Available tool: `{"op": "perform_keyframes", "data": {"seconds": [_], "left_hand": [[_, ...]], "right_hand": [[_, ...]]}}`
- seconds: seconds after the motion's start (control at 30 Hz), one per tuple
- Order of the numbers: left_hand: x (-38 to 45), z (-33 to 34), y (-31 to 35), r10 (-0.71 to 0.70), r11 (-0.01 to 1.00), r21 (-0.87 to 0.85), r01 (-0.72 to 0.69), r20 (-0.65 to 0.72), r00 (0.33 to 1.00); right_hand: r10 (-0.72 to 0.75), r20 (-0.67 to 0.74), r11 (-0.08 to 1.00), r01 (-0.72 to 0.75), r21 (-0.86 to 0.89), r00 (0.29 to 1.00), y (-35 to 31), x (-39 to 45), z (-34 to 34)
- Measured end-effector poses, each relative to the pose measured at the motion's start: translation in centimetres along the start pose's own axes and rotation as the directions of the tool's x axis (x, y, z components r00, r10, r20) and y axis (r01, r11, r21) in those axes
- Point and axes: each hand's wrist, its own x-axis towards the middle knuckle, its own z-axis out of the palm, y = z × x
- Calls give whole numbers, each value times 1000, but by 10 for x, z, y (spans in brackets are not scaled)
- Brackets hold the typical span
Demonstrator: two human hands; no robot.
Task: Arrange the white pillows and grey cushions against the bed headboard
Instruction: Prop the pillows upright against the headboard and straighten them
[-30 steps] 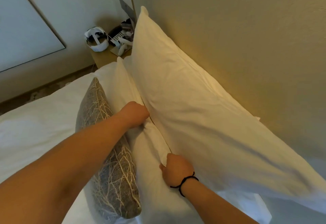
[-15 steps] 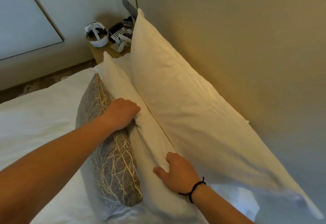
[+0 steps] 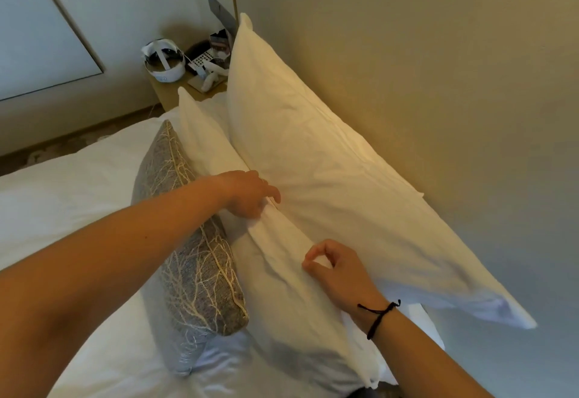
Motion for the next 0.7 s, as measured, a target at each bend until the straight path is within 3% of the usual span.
{"op": "perform_keyframes", "data": {"seconds": [0.07, 0.2, 0.37, 0.5, 0.63, 0.7], "left_hand": [[2, -5, 3, -8, 1000, -18, 8, -7, 1000], [1, -10, -10, -29, 999, 40, 37, -187, 982], [-1, -10, -36, -74, 997, -7, 77, -360, 930], [7, -11, -32, -73, 997, 0, 82, -461, 885], [24, -4, -15, -93, 990, 53, 130, -446, 890], [34, 1, -5, -135, 987, 31, 161, -402, 906]], "right_hand": [[-73, 48, 994, 77, -81, 996, -6, -10, -11], [-262, 55, 926, 267, -266, 964, -10, -26, -28], [-367, -46, 892, 338, -302, 929, -1, -38, -41], [-464, -108, 779, 346, -523, 879, 17, -39, -44], [-315, 5, 576, 196, -793, 949, 42, -22, -42], [-212, 63, 542, 171, -822, 975, 53, -12, -34]]}}
